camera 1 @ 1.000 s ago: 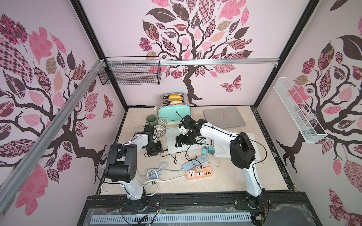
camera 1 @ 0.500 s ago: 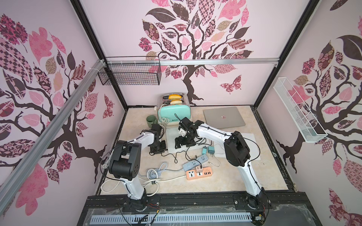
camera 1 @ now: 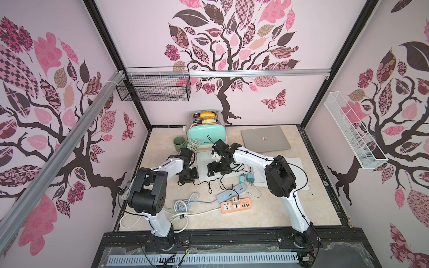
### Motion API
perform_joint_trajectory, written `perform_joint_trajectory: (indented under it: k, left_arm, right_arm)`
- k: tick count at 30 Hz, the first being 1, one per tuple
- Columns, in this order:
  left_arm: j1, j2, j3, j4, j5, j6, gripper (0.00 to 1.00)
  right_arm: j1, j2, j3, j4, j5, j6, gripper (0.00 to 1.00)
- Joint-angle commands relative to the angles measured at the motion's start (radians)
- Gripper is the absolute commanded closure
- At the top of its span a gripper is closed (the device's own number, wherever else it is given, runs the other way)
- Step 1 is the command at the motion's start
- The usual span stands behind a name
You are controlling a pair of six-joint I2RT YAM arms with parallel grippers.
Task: Unplug the laptop charger
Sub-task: Remove the charging cable from the laptop, then remove the charging cable from the plug.
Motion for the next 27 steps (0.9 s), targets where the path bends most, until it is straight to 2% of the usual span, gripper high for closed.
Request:
perform_joint_trajectory:
  k: [1, 11, 15, 18, 21, 22, 25, 27]
  left_arm:
    - [0.006, -0.021, -0.037, -0.053, -0.053, 0.006, 1.00]
    - [0.053, -0.084, -0.063, -0.051, -0.038, 0.004, 1.00]
    - [0.055, -0.100, -0.051, -0.072, 0.018, 0.015, 1.00]
    - [0.055, -0.147, -0.026, -0.108, 0.058, 0.026, 0.85]
    - [0.051, -0.215, 0.006, -0.129, 0.096, 0.044, 0.78]
    - [0.044, -0.255, 0.009, -0.118, 0.109, 0.052, 0.73]
    - [0.012, -0.331, 0.025, -0.106, 0.150, 0.079, 0.51]
    - [-0.013, -0.355, 0.039, -0.127, 0.190, 0.084, 0.44]
  right_arm:
    - [-0.005, 0.022, -0.027, -0.036, 0.030, 0.007, 0.07]
    - [-0.006, 0.019, -0.029, -0.075, 0.080, -0.005, 0.07]
    - [-0.004, -0.010, 0.016, -0.085, 0.091, -0.031, 0.07]
    - [-0.004, -0.052, 0.090, -0.116, 0.118, -0.074, 0.07]
    - [-0.003, -0.104, 0.164, -0.168, 0.153, -0.120, 0.06]
    - [-0.004, -0.125, 0.180, -0.186, 0.166, -0.131, 0.06]
    - [-0.006, -0.204, 0.162, -0.238, 0.200, -0.150, 0.04]
    - [-0.007, -0.274, 0.108, -0.266, 0.217, -0.147, 0.04]
